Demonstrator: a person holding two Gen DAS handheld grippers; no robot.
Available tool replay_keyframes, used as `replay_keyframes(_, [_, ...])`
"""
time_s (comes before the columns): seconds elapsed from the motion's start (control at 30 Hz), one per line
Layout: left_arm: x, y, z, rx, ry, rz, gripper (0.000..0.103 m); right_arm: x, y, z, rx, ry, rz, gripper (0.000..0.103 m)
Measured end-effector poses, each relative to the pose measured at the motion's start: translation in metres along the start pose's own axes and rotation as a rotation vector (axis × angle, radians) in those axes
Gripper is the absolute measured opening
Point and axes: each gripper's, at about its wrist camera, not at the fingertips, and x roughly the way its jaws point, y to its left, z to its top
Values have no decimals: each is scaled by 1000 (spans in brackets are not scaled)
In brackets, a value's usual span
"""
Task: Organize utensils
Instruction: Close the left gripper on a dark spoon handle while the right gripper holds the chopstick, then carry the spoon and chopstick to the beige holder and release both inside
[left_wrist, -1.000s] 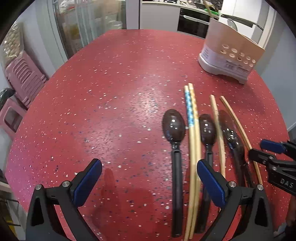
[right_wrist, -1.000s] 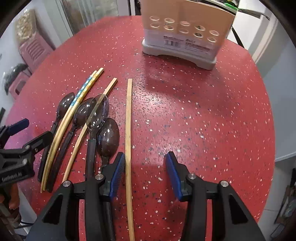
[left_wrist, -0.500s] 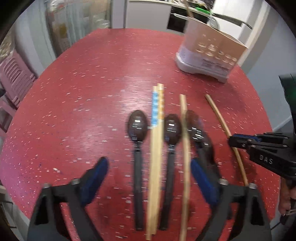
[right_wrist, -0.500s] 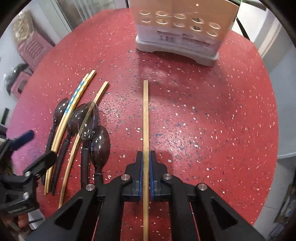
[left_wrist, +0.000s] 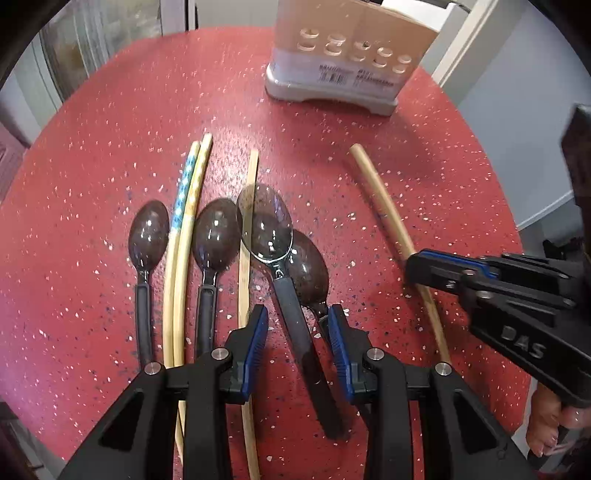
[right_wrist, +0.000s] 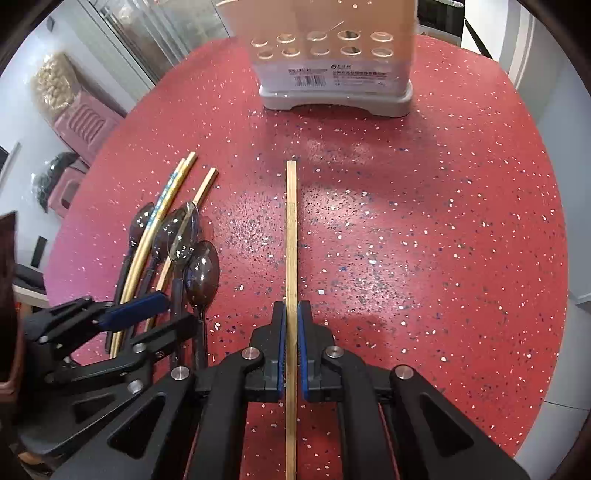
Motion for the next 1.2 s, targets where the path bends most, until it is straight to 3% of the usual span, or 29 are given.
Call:
replay_keyframes(0.27, [14,-18,13,27,27,60,60,-8,-18,-7,37,-24,72,6])
replay_keyframes(0.57, [15,-3,12,-14,29,10,59,-15,-20,-9,59,-48,108,6])
replay_keyframes(0.6, [13,-1,10,-10,27,20,48,-16,-21,-9,63,-51,111,6])
replay_keyframes(0.67, [11,3,8,0,28,53,40,-17,-23,-9,69,-53,118,6])
replay_keyframes(0.8, [4,15,4,-19,22,26,38,-17,-22,-7,75,-55,126,6])
replay_keyframes(0.87, [-1,18,1,-16,2,37,38,-18,-22,-8,77,-58,125,6])
replay_keyframes(1.2, [-66,39,-9,-65,-169,-57,38,-40,-28,-5,81,-125,192,6])
